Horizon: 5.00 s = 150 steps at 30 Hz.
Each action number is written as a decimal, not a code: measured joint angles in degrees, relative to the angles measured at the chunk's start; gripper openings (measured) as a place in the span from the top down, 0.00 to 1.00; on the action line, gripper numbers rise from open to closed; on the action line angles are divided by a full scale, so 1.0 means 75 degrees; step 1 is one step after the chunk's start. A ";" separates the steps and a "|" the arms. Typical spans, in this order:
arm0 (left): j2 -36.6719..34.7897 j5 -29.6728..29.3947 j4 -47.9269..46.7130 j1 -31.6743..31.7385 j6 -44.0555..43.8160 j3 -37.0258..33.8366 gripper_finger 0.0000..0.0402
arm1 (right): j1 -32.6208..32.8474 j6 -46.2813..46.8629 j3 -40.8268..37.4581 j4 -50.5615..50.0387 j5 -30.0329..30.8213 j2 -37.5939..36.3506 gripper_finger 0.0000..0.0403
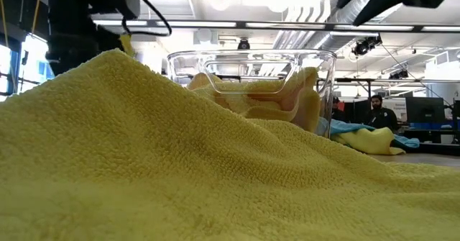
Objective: Sort microfiber towel by color & place in baskets
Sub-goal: Put the yellow towel into the bottom transparent bin
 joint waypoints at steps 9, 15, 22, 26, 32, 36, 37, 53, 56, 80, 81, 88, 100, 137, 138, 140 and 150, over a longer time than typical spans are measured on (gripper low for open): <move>0.1072 0.0473 0.1699 -0.0928 -0.1051 -0.1057 0.73 | 0.1094 0.0025 -0.0001 -0.0892 0.0894 0.0000 0.55; 0.1131 0.0582 0.2198 -0.1195 -0.2209 -0.1428 0.84 | 0.1661 0.0023 0.0002 -0.1692 0.0759 0.0000 0.55; 0.0566 -0.0010 0.1175 -0.1354 -0.3120 0.0122 0.99 | 0.2555 0.0063 -0.0370 -0.2050 0.0357 -0.0032 0.55; 0.0486 -0.1003 0.0570 -0.1542 -0.3211 0.1593 1.00 | 0.3102 0.0438 -0.1279 -0.1531 0.0237 -0.0029 0.55; 0.0744 -0.2506 -0.0602 -0.1703 -0.3130 0.4016 1.00 | 0.3550 0.0302 -0.2648 0.0295 0.0141 -0.0300 0.55; 0.1347 -0.2914 -0.0644 -0.1556 -0.2553 0.5394 1.00 | 0.3488 -0.0148 -0.3511 0.1454 0.0148 -0.0722 0.55; 0.1564 -0.2976 -0.0646 -0.1496 -0.2356 0.5727 1.00 | 0.3461 -0.0187 -0.3697 0.1693 0.0142 -0.0840 0.55; 0.5386 -0.2945 -0.0130 -0.0648 -0.1042 0.8326 1.00 | 0.3372 -0.0264 -0.4437 0.2429 0.0160 -0.1661 0.55; 0.5943 -0.2396 0.0391 -0.0591 -0.0849 0.8326 1.00 | 0.3372 -0.0264 -0.4437 0.2429 0.0160 -0.1661 0.55; 0.7134 -0.1181 0.0534 0.0146 -0.2209 0.8250 0.84 | 0.3372 -0.0264 -0.4437 0.2417 0.0207 -0.1658 0.55; 0.7110 -0.1149 0.0530 0.0143 -0.2213 0.8251 0.81 | 0.3372 -0.0264 -0.4437 0.2417 0.0208 -0.1658 0.55; 0.6729 -0.0908 0.0328 0.0146 -0.2215 0.8379 0.70 | 0.3369 -0.0264 -0.4437 0.2417 0.0209 -0.1658 0.55; 0.6012 -0.2305 0.0602 0.0061 -0.2638 0.8472 0.69 | 0.3372 -0.0264 -0.4437 0.2437 0.0212 -0.1655 0.55; 0.7918 -0.1877 0.0551 0.0074 -0.3995 0.8461 0.70 | 0.3372 -0.0264 -0.4434 0.2394 0.0208 -0.1655 0.55; 0.7867 -0.1877 0.0509 0.0073 -0.3995 0.8457 0.70 | 0.3372 -0.0264 -0.4434 0.2392 0.0209 -0.1655 0.55; 0.7744 -0.1859 0.0516 0.0052 -0.3995 0.8466 0.70 | 0.3372 -0.0263 -0.4434 0.2393 0.0206 -0.1655 0.55; 0.6809 -0.1674 0.0359 -0.0055 -0.2800 0.8469 0.70 | 0.3372 -0.0278 -0.4433 0.2385 0.0209 -0.1655 0.55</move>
